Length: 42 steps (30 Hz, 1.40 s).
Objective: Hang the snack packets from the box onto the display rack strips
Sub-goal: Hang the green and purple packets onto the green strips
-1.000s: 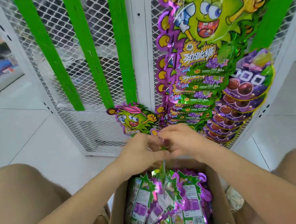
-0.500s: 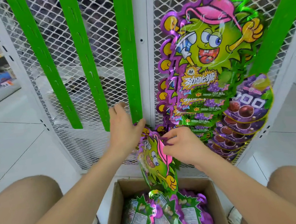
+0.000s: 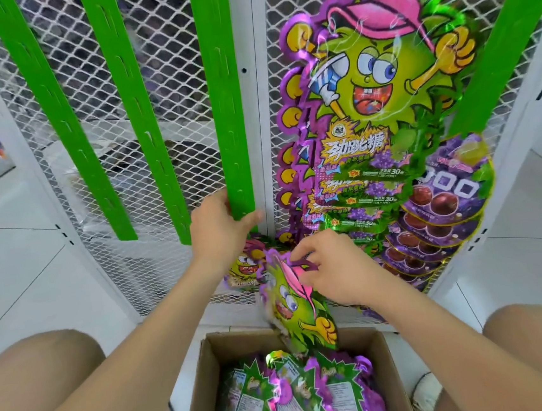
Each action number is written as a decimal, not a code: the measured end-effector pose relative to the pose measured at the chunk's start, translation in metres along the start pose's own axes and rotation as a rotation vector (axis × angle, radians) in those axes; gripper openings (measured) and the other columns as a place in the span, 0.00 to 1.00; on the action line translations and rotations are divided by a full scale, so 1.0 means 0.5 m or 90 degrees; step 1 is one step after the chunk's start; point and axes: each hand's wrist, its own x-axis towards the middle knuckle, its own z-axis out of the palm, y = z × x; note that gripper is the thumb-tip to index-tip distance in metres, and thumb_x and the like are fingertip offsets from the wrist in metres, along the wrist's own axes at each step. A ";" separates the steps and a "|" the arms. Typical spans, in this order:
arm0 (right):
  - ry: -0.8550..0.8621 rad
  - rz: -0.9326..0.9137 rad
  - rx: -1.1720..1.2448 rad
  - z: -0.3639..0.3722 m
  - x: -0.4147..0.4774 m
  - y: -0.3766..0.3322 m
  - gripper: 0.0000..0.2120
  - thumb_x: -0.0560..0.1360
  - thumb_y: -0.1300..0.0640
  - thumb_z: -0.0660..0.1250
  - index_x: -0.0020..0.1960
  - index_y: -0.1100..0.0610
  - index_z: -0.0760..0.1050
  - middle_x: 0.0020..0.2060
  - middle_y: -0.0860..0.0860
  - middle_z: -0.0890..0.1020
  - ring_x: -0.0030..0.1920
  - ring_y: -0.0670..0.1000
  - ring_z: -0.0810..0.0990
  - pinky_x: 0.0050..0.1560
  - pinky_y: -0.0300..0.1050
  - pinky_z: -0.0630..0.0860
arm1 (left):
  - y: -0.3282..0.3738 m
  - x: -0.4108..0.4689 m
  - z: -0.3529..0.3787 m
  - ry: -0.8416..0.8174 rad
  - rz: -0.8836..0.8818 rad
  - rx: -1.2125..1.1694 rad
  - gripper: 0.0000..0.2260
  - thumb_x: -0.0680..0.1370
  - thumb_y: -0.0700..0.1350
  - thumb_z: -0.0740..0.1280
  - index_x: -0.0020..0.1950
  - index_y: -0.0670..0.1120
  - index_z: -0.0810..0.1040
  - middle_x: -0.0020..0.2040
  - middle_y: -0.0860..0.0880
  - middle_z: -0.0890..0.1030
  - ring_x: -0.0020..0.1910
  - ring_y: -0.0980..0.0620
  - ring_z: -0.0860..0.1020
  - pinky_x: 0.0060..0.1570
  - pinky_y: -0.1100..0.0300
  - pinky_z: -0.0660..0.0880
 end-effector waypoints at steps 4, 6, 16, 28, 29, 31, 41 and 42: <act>-0.042 -0.068 0.030 0.005 -0.005 -0.003 0.18 0.75 0.64 0.71 0.56 0.43 0.83 0.53 0.48 0.86 0.53 0.51 0.85 0.57 0.51 0.82 | -0.003 -0.016 -0.055 -0.167 -0.044 -0.002 0.14 0.73 0.60 0.79 0.49 0.50 0.87 0.40 0.51 0.87 0.43 0.48 0.85 0.45 0.51 0.81; 0.027 -0.098 0.020 0.014 -0.006 -0.008 0.17 0.76 0.63 0.72 0.56 0.42 0.83 0.55 0.45 0.86 0.58 0.47 0.83 0.65 0.53 0.79 | 0.004 -0.029 -0.087 -0.244 -0.075 -0.036 0.08 0.78 0.52 0.75 0.52 0.50 0.87 0.41 0.50 0.88 0.47 0.48 0.86 0.50 0.53 0.81; 0.236 -0.193 0.102 0.019 -0.016 -0.059 0.11 0.73 0.51 0.79 0.55 0.42 0.85 0.45 0.40 0.87 0.49 0.39 0.83 0.57 0.43 0.78 | 0.049 -0.091 -0.158 -0.372 -0.101 -0.110 0.10 0.85 0.51 0.67 0.43 0.56 0.78 0.44 0.61 0.80 0.44 0.65 0.77 0.41 0.71 0.68; 0.328 -0.184 0.187 0.037 -0.005 -0.084 0.16 0.76 0.56 0.76 0.56 0.48 0.70 0.39 0.44 0.82 0.43 0.43 0.82 0.48 0.54 0.80 | 0.070 -0.098 -0.172 -0.398 -0.119 -0.139 0.11 0.84 0.61 0.64 0.44 0.59 0.76 0.43 0.66 0.72 0.42 0.68 0.70 0.53 0.63 0.65; 0.340 -0.181 0.187 0.038 -0.004 -0.085 0.16 0.76 0.55 0.76 0.55 0.48 0.71 0.39 0.44 0.81 0.43 0.44 0.81 0.47 0.54 0.79 | 0.070 -0.098 -0.171 -0.398 -0.119 -0.132 0.12 0.84 0.61 0.64 0.44 0.59 0.77 0.43 0.66 0.73 0.42 0.70 0.69 0.50 0.64 0.67; 0.347 -0.167 0.186 0.040 0.000 -0.085 0.15 0.74 0.54 0.77 0.54 0.48 0.71 0.39 0.44 0.81 0.43 0.44 0.81 0.48 0.55 0.79 | 0.064 -0.097 -0.170 -0.400 -0.121 -0.131 0.12 0.84 0.62 0.64 0.46 0.58 0.79 0.45 0.65 0.76 0.44 0.68 0.73 0.50 0.65 0.70; 0.253 -0.197 0.079 0.053 0.004 -0.064 0.13 0.74 0.54 0.75 0.51 0.45 0.71 0.41 0.42 0.81 0.46 0.44 0.80 0.53 0.54 0.79 | 0.024 -0.088 -0.154 -0.396 -0.111 -0.150 0.23 0.82 0.64 0.64 0.55 0.46 0.86 0.53 0.47 0.87 0.47 0.48 0.85 0.63 0.44 0.80; 0.248 -0.203 0.073 0.055 0.003 -0.062 0.13 0.75 0.55 0.75 0.51 0.46 0.72 0.40 0.42 0.81 0.46 0.44 0.80 0.53 0.53 0.78 | 0.021 -0.088 -0.149 -0.368 -0.065 -0.127 0.23 0.83 0.64 0.63 0.50 0.45 0.85 0.47 0.44 0.87 0.42 0.49 0.84 0.56 0.45 0.82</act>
